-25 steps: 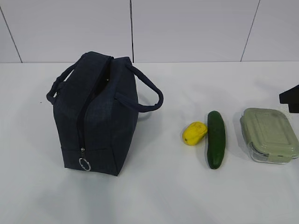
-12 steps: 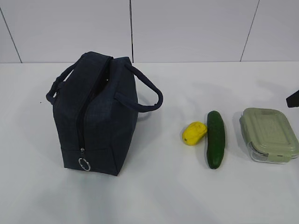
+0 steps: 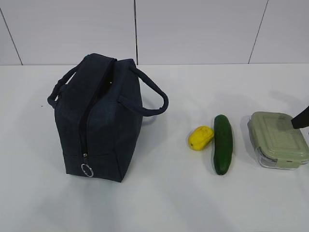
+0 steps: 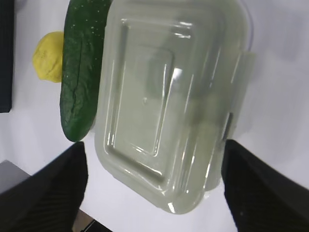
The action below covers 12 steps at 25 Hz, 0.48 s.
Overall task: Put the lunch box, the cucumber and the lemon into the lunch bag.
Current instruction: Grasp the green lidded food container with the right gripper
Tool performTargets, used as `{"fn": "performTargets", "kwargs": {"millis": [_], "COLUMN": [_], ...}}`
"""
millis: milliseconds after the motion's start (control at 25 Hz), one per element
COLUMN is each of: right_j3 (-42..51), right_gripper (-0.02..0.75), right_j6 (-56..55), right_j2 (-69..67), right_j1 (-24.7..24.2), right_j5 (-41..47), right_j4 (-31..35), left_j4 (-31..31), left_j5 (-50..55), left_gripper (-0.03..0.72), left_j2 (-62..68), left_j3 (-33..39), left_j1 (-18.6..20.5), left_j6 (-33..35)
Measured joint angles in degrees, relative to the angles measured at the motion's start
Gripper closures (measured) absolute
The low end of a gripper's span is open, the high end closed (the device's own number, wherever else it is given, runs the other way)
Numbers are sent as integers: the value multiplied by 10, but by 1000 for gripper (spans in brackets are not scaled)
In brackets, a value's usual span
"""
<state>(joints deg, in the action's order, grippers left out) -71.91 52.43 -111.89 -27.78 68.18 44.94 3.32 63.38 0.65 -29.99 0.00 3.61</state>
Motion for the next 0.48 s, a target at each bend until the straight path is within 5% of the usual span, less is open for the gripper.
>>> {"fn": "performTargets", "kwargs": {"millis": [480], "right_j3": [-33], "right_gripper": [90], "right_j6": [7], "right_j2": [-46], "right_j1": [0], "right_j5": [0], "right_j4": [-8], "left_j4": [0], "left_j5": [0], "left_gripper": [454], "left_j2": [0], "left_j3": [0], "left_j1": [0], "left_j6": [0]}}
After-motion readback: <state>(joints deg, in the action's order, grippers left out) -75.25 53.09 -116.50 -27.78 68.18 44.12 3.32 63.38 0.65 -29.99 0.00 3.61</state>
